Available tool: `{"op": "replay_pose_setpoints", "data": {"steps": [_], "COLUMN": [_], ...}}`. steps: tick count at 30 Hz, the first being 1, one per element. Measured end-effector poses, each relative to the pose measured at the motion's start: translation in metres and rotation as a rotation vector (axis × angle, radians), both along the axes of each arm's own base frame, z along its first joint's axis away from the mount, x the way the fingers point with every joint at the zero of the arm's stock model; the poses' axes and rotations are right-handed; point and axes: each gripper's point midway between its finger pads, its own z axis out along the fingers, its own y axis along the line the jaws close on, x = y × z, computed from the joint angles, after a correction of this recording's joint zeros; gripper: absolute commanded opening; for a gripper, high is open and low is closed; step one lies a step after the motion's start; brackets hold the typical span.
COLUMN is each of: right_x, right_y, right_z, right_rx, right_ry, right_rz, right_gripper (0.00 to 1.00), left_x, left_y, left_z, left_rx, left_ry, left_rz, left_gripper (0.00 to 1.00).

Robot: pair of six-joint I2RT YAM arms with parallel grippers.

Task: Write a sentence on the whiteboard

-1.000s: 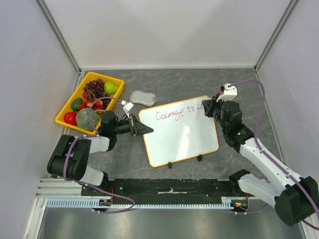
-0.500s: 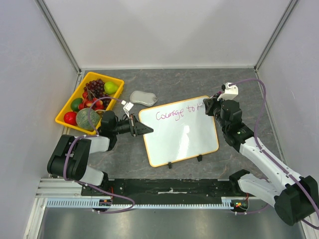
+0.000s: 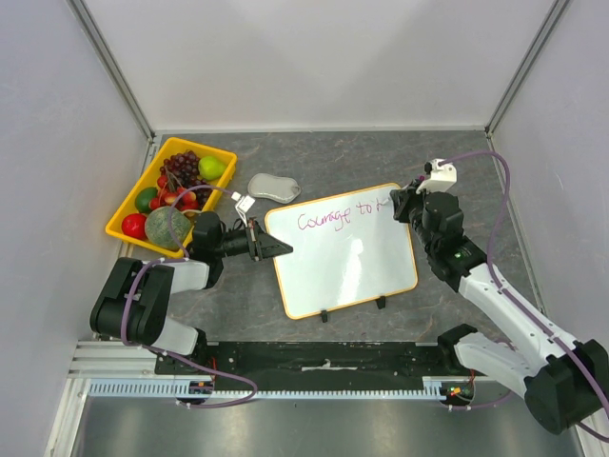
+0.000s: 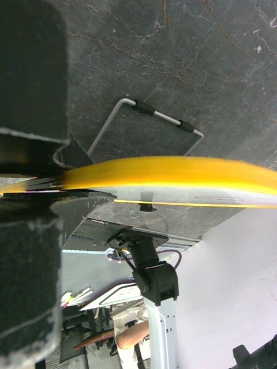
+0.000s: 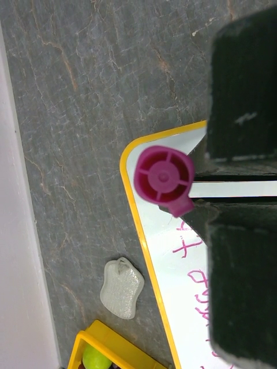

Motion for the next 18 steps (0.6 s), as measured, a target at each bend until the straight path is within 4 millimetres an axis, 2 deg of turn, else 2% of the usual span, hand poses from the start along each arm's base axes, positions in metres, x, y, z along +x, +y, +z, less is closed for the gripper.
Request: {"op": "replay_pose_setpoints", "data": {"steps": [11,18], "right_x": [-0.0057,-0.0090], "right_y": [-0.0009,0.0078], "right_z": [-0.0046,-0.0062], "right_rx": [-0.012,0.011], "right_ry": [0.016,0.025], "right_rz": [0.013,0.060], "right_gripper": [0.00,0.00], "left_x": [-0.0001,0.0000], "left_y": [0.0000,0.0000], "left_z": [0.0000,0.0001], "left_rx": [0.000,0.000], "left_ry": [0.000,-0.001], "left_rz": [0.000,0.000], "left_gripper": [0.02,0.02]}}
